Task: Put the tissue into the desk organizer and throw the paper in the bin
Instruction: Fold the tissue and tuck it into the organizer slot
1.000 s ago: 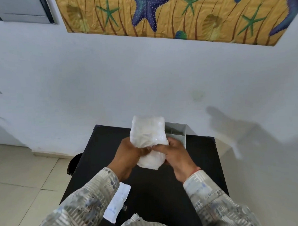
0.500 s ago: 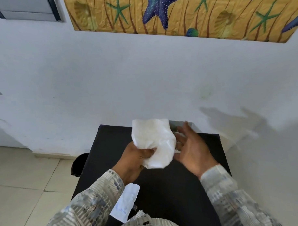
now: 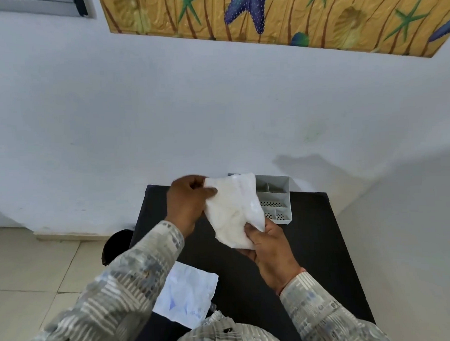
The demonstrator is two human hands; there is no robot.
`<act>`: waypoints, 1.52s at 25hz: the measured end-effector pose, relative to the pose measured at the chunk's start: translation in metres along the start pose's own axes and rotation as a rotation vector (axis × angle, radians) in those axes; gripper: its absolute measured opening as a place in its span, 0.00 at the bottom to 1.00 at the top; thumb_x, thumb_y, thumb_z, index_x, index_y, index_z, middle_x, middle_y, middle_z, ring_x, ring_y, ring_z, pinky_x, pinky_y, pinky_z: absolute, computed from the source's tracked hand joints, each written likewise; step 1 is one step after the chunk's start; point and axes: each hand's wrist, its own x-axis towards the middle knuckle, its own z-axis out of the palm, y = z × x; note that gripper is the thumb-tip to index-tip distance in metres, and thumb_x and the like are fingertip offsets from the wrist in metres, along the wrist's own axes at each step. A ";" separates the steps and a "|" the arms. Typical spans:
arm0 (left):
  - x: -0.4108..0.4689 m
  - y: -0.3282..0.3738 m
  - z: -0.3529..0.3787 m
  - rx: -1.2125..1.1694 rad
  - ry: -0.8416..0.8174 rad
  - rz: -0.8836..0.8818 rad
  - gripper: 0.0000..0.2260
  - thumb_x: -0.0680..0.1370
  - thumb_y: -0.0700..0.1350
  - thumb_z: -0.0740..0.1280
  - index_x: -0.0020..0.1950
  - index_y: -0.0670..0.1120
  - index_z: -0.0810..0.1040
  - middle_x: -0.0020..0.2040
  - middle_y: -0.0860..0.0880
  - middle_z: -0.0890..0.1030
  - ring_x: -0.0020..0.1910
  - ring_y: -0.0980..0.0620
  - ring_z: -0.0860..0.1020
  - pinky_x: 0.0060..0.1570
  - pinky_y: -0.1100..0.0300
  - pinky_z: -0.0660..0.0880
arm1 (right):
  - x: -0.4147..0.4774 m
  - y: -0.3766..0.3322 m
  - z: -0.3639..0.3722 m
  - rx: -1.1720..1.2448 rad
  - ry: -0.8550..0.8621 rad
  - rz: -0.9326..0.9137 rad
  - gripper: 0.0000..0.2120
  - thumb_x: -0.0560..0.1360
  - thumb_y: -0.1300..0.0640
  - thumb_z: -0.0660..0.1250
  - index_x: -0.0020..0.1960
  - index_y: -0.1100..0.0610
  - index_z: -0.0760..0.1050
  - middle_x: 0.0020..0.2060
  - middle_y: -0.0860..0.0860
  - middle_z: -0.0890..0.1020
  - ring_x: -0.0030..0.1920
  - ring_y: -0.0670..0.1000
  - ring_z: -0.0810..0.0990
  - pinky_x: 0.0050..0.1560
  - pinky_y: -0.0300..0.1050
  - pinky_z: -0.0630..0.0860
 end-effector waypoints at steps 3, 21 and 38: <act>0.030 0.016 -0.020 0.037 0.019 0.067 0.18 0.69 0.52 0.81 0.57 0.55 0.85 0.54 0.52 0.85 0.56 0.45 0.85 0.54 0.41 0.85 | -0.008 0.001 0.001 0.003 -0.038 0.037 0.14 0.84 0.63 0.66 0.66 0.52 0.81 0.59 0.53 0.88 0.58 0.56 0.88 0.52 0.55 0.87; 0.069 0.000 -0.019 0.349 -0.836 -0.189 0.11 0.75 0.34 0.77 0.58 0.40 0.87 0.57 0.38 0.88 0.51 0.43 0.88 0.54 0.49 0.84 | -0.028 0.039 0.007 0.447 0.111 0.344 0.14 0.83 0.66 0.66 0.67 0.61 0.75 0.52 0.66 0.89 0.48 0.60 0.91 0.41 0.50 0.88; -0.021 -0.086 0.056 -0.004 -0.436 -0.328 0.19 0.74 0.32 0.77 0.62 0.46 0.83 0.56 0.43 0.88 0.55 0.42 0.87 0.48 0.43 0.87 | 0.011 0.050 -0.047 -0.041 0.092 0.282 0.13 0.78 0.52 0.74 0.63 0.48 0.82 0.57 0.49 0.89 0.62 0.54 0.85 0.65 0.65 0.80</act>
